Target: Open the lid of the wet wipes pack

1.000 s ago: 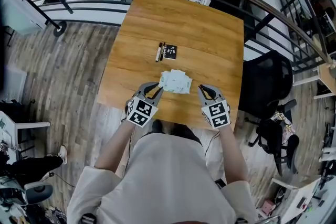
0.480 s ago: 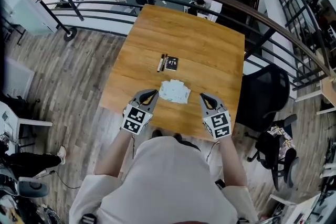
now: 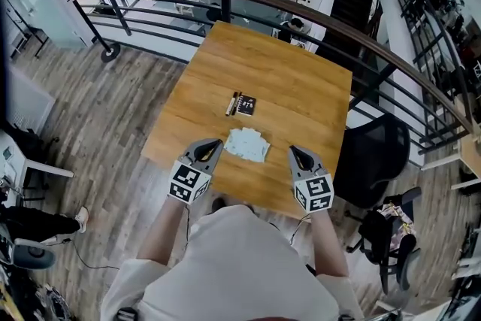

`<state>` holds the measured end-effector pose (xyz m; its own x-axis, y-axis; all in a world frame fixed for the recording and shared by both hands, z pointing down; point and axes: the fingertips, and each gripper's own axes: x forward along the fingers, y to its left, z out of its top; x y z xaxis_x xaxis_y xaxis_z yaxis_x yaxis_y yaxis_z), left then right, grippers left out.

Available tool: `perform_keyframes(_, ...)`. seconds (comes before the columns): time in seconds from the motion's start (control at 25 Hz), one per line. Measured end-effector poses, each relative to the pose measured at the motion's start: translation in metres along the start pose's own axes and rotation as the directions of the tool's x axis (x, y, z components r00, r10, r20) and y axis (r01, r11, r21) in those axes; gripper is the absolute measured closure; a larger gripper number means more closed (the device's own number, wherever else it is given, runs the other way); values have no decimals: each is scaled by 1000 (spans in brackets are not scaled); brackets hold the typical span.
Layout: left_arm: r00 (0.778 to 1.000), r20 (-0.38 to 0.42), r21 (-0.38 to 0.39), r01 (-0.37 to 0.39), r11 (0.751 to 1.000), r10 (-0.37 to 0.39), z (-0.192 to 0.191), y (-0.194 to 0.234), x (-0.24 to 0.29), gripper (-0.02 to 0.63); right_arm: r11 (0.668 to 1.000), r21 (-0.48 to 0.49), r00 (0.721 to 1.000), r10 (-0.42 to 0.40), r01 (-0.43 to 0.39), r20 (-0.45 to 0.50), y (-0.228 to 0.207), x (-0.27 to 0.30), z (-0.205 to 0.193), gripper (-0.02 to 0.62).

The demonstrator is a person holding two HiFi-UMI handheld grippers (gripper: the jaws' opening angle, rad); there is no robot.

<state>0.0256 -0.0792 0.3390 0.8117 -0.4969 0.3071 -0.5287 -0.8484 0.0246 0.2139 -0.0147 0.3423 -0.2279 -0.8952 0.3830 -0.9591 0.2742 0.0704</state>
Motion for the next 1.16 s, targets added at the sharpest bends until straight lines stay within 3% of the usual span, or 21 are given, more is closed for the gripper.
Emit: perform_keyframes(1.16, 1000, 16, -17, 24, 1000, -24, 0, -5, -8, 612, 1000, -21, 1000, 2, -1, 26, 8, -5, 6, 594)
